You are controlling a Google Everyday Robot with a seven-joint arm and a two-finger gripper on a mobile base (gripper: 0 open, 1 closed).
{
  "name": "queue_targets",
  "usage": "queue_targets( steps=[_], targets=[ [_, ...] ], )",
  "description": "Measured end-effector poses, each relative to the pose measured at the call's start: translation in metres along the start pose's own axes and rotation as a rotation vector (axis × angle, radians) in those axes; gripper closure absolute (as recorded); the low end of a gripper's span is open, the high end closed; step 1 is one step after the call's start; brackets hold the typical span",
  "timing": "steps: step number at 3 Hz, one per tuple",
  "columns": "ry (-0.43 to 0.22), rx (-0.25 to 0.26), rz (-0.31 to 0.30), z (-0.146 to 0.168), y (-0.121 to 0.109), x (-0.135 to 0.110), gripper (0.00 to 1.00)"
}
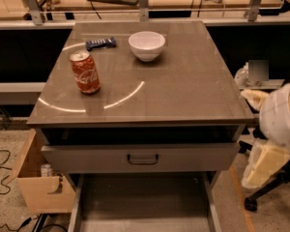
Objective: Close middle drawer
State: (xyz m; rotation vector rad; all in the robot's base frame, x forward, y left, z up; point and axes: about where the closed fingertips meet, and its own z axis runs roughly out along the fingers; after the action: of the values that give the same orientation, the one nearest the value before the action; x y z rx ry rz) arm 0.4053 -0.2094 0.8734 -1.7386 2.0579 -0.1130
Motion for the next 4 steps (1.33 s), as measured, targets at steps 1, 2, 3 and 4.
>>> queue_targets(
  steps=[1,2,3,4],
  targets=[
    [-0.028,-0.029,-0.024,0.042,0.045,0.016,0.00],
    [-0.041,-0.076,-0.039,0.076,0.088,0.030,0.00],
    [-0.041,-0.075,-0.039,0.076,0.087,0.030,0.00],
    [-0.023,-0.091,-0.040,0.097,0.097,0.035,0.00]
  ],
)
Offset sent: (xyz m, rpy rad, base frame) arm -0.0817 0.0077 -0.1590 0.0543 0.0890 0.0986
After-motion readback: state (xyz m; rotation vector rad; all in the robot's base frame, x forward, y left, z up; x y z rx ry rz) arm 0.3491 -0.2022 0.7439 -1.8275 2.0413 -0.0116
